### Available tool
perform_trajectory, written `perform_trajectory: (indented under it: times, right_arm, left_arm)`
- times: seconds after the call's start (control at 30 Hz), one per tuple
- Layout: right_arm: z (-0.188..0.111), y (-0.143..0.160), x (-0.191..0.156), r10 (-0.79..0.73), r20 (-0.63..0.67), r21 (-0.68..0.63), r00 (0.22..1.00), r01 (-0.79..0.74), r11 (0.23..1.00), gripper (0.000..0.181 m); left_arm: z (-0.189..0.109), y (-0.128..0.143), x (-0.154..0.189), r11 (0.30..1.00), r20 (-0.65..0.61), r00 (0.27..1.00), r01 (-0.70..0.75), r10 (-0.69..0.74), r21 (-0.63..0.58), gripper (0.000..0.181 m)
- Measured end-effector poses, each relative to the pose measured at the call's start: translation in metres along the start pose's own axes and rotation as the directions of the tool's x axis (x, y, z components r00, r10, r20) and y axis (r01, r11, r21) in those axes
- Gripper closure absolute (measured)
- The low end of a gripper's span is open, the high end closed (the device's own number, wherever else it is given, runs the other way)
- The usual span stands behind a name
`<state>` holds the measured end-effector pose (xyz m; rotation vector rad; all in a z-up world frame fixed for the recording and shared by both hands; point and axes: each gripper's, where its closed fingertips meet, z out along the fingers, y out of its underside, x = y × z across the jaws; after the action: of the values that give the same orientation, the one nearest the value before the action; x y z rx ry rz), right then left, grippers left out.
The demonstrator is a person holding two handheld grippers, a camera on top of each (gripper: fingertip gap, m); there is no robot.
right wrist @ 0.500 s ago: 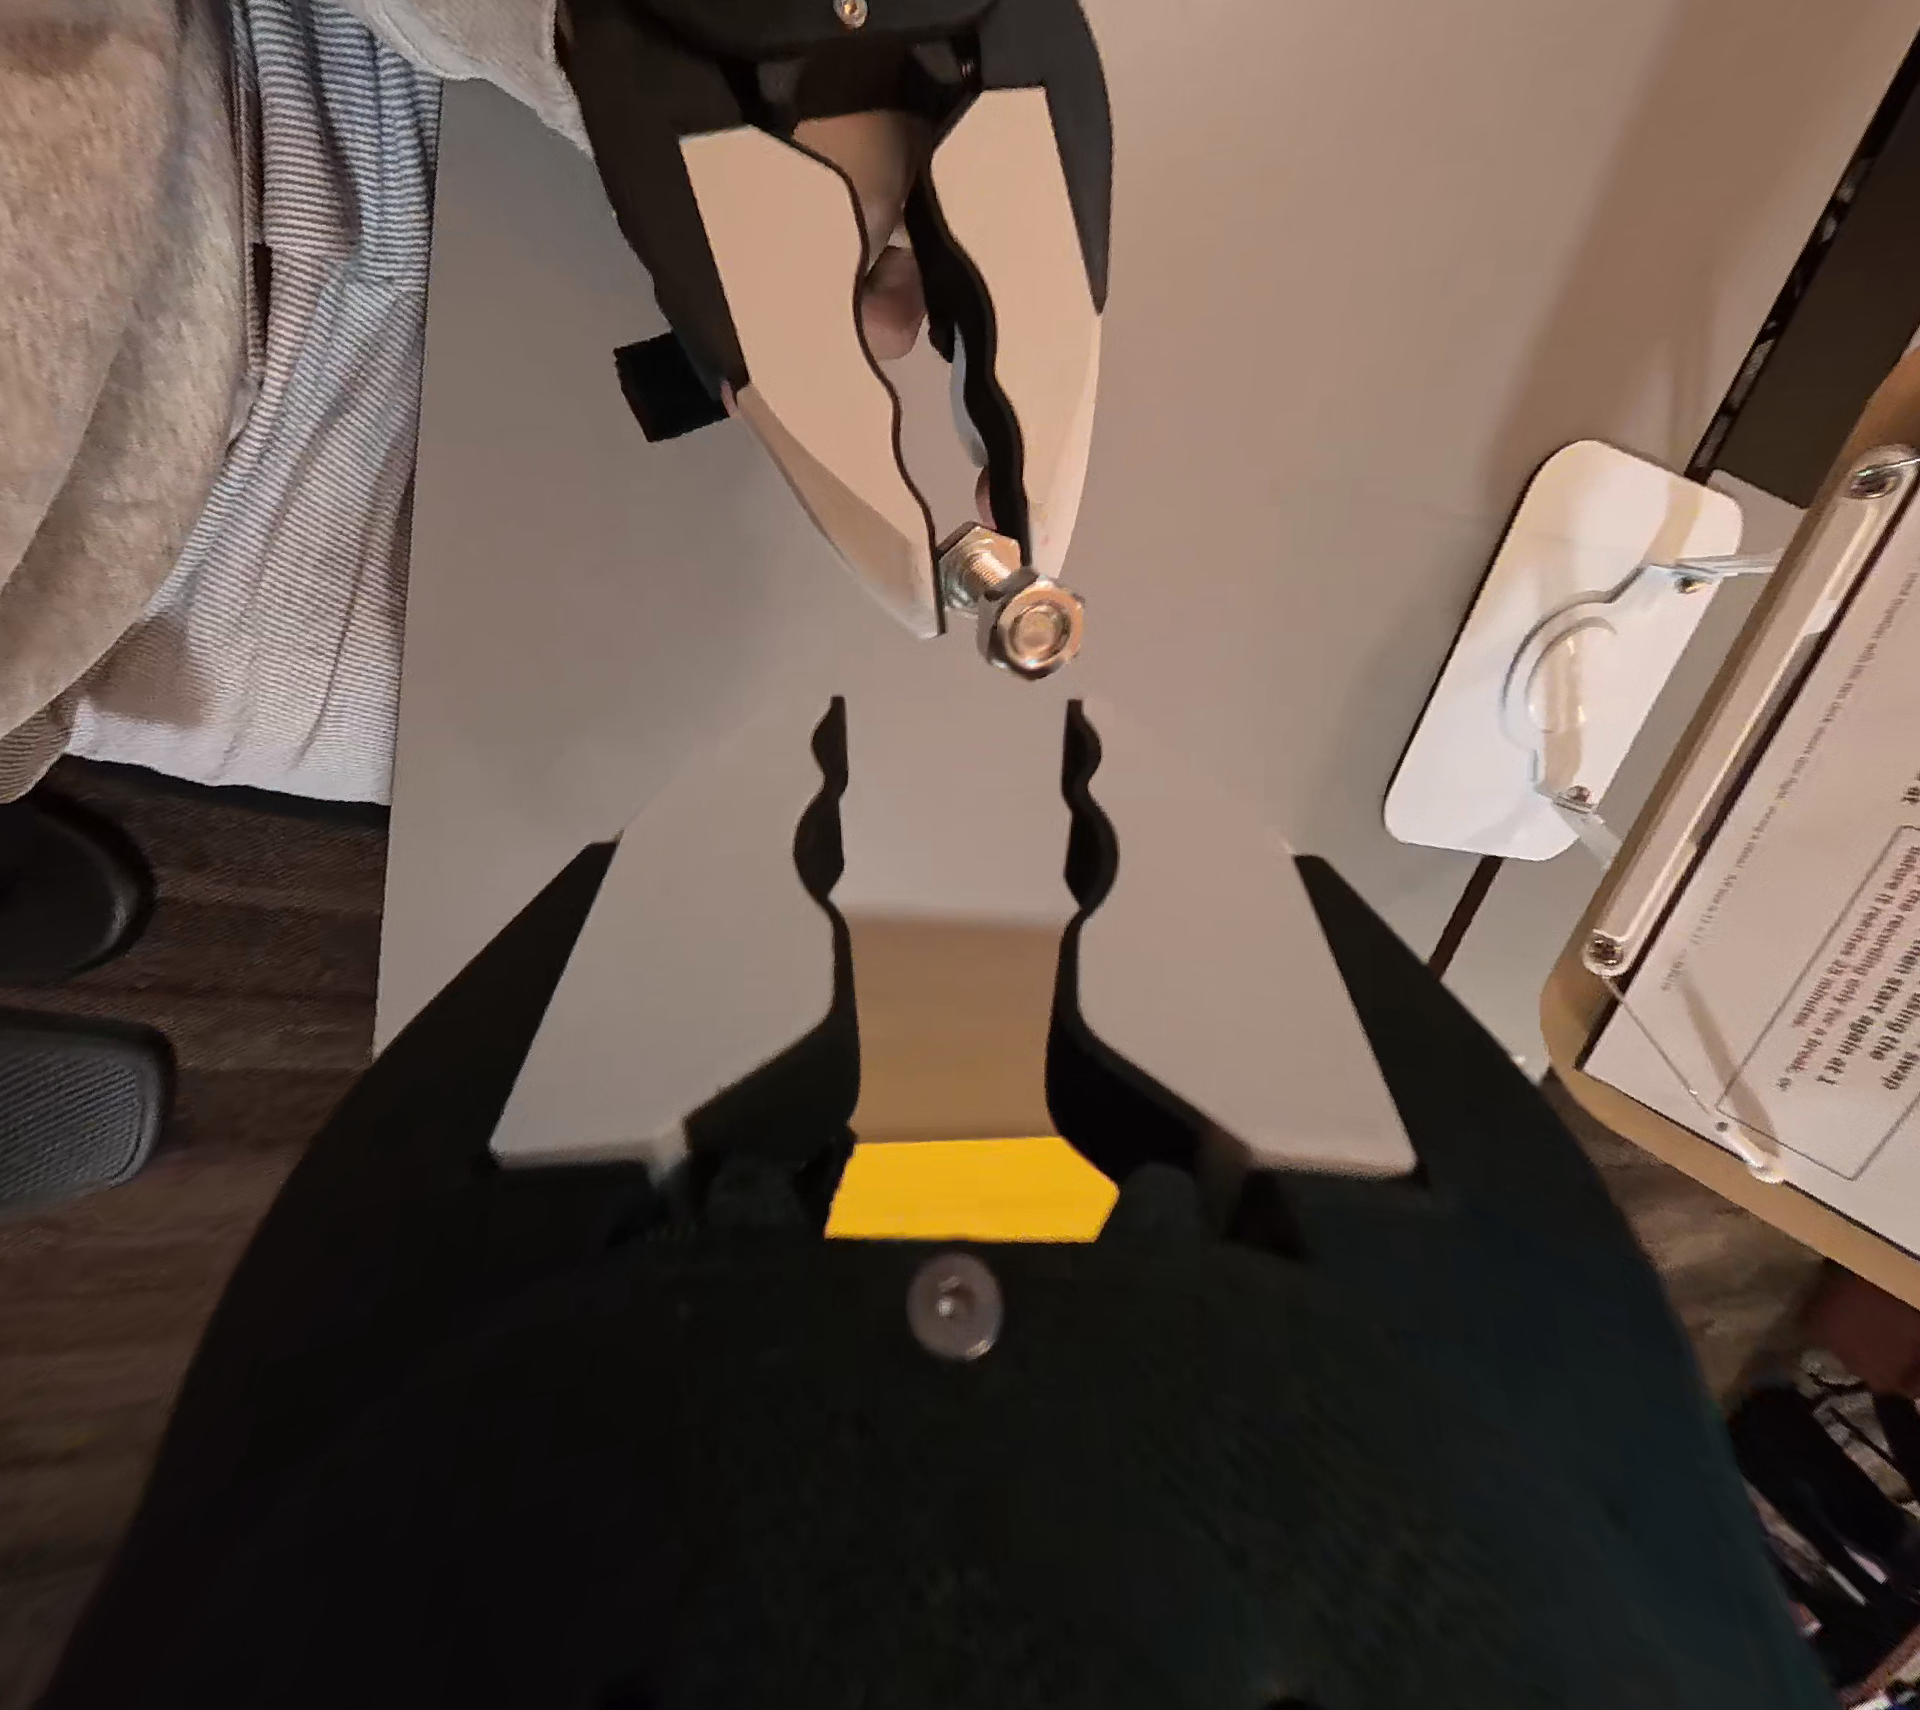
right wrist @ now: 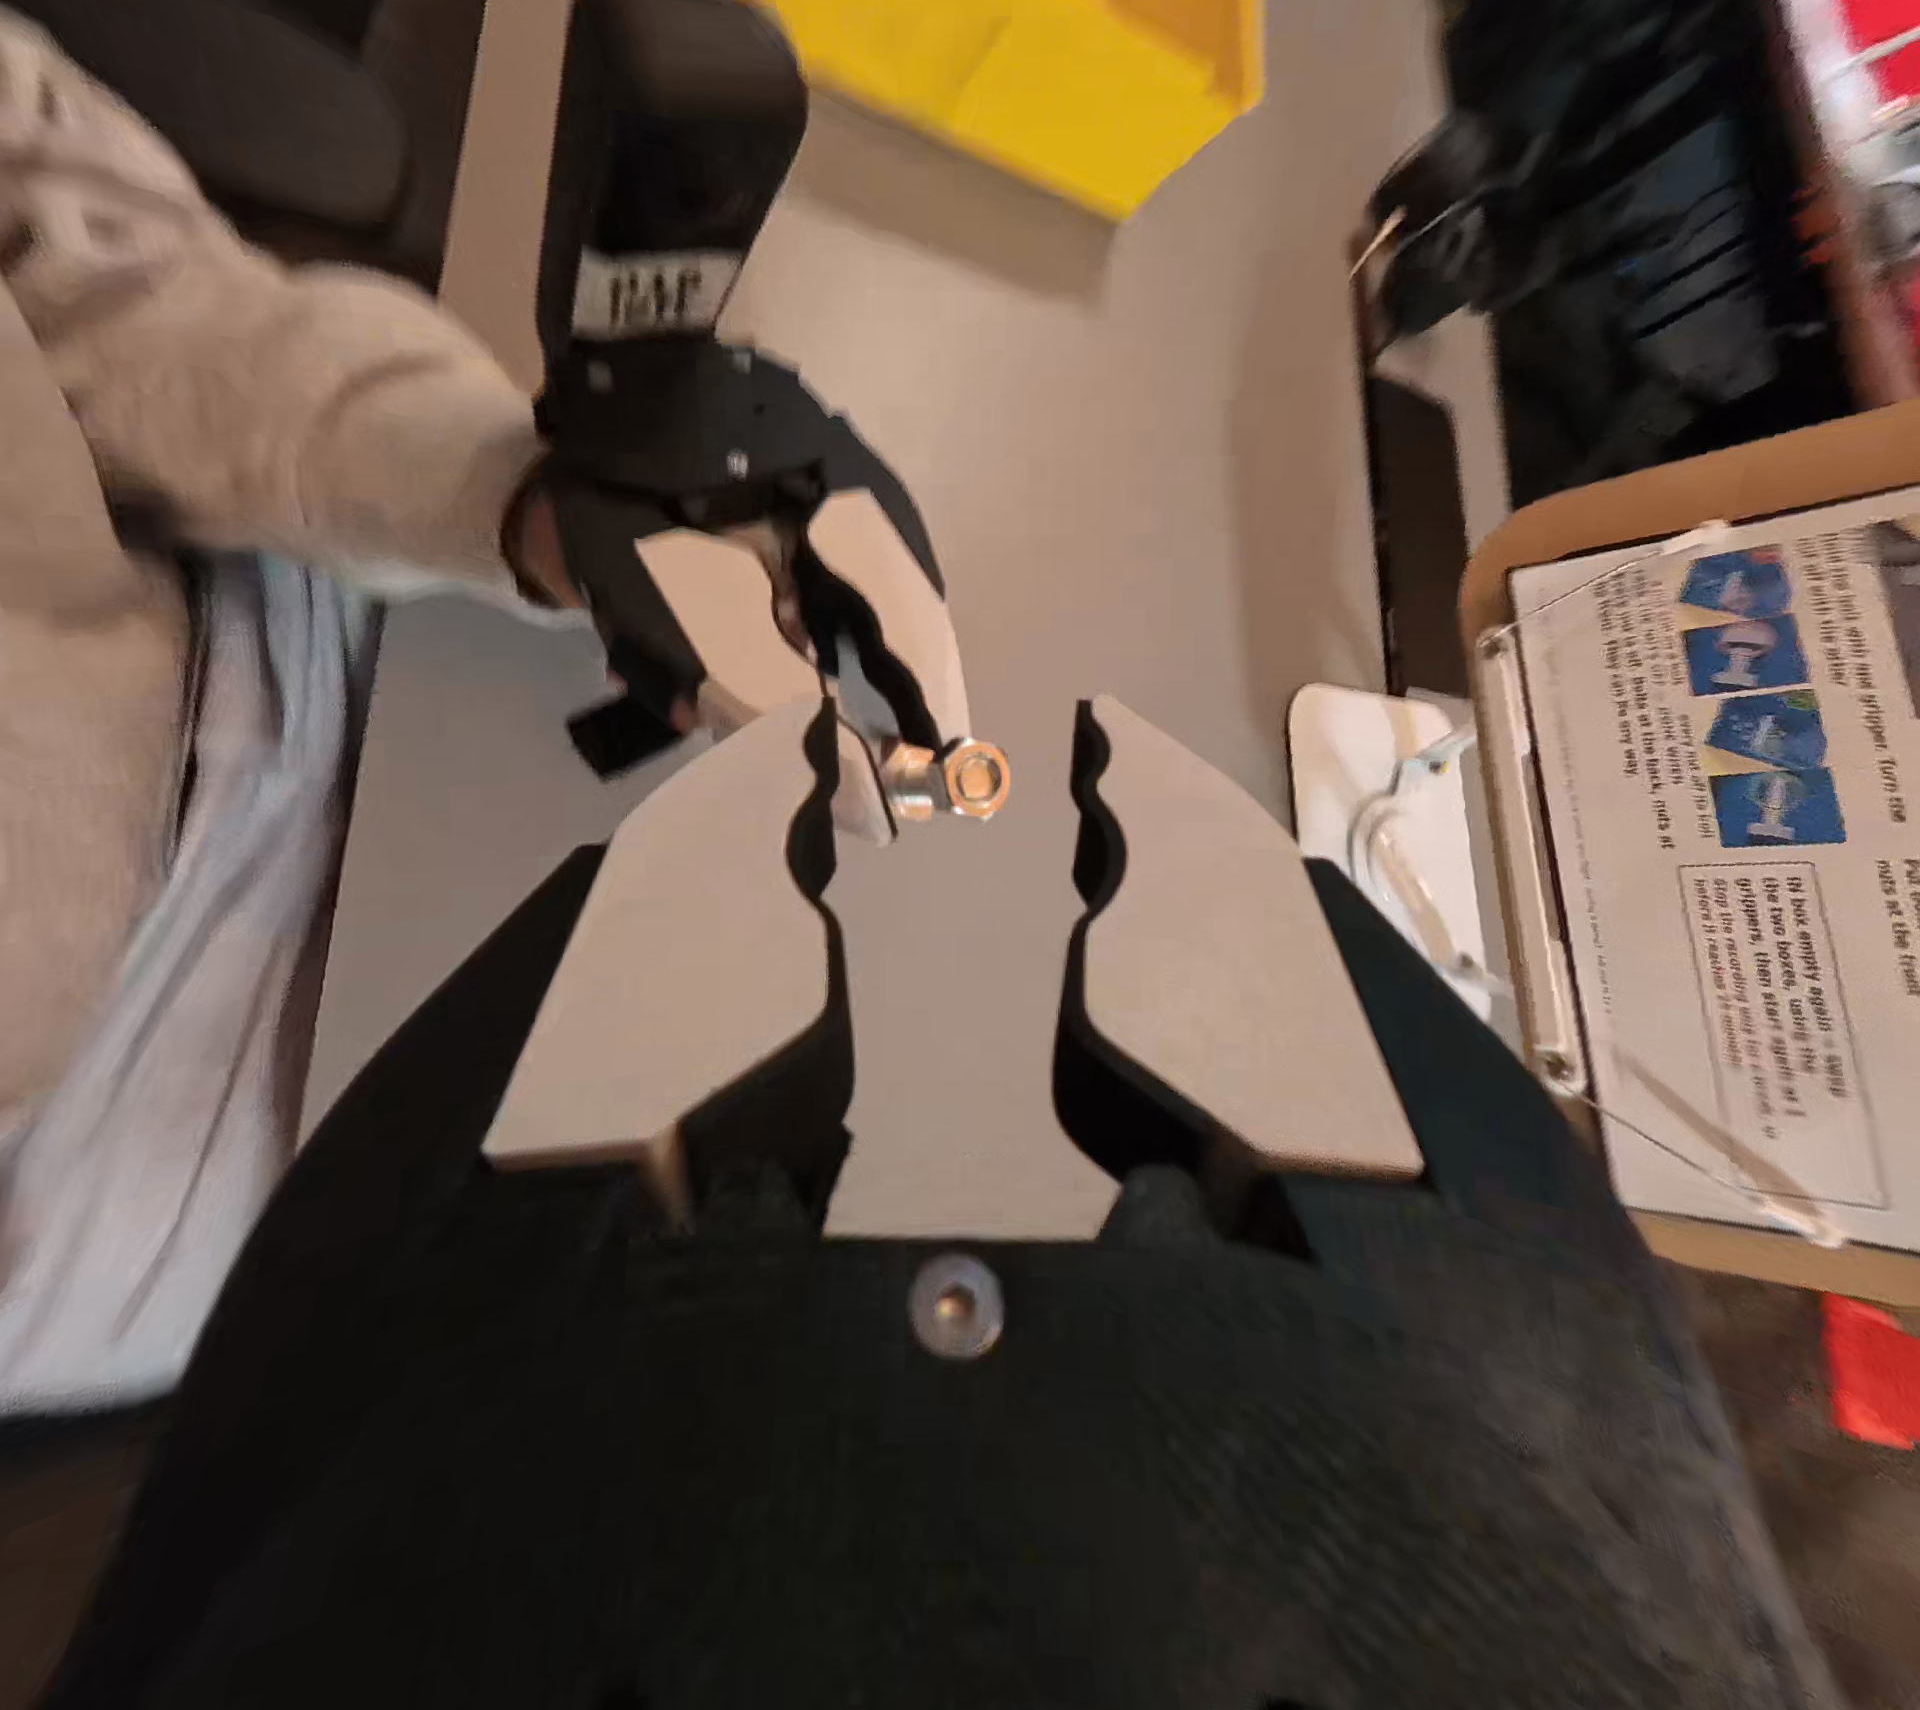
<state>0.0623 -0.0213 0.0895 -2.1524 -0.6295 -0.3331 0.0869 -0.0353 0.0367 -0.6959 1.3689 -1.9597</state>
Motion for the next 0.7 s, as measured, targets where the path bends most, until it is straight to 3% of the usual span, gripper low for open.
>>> perform_trajectory:
  times: [0.03,0.17,0.3,0.37,0.43,0.7]
  right_arm:
    - [-0.003,-0.002,0.001,0.041,-0.042,0.082,0.998,-0.037,0.996,0.137]
    - [-0.014,-0.003,0.013,0.216,-0.195,0.404,0.957,-0.123,0.907,0.135]
    - [-0.023,0.006,0.023,0.385,-0.215,0.651,0.898,-0.162,0.742,0.137]
    - [-0.017,0.015,0.017,0.426,-0.157,0.690,0.891,-0.210,0.693,0.135]
    - [-0.011,0.026,0.010,0.439,-0.142,0.684,0.887,-0.233,0.692,0.126]
    - [-0.005,0.039,0.011,0.524,-0.126,0.701,0.842,-0.298,0.648,0.136]
  left_arm:
    - [0.000,0.001,0.000,1.000,0.002,1.000,0.001,-0.001,-0.003,0.162]
    - [0.001,0.004,-0.001,1.000,0.020,1.000,-0.010,0.011,-0.016,0.162]
    - [0.002,0.009,-0.003,0.999,0.048,0.998,-0.029,0.031,-0.042,0.162]
    - [0.004,0.013,-0.005,0.997,0.062,0.997,-0.045,0.049,-0.058,0.162]
    - [0.005,0.015,-0.006,0.996,0.069,0.996,-0.053,0.058,-0.071,0.162]
    - [0.005,0.019,-0.002,0.996,0.067,0.996,-0.051,0.056,-0.077,0.162]
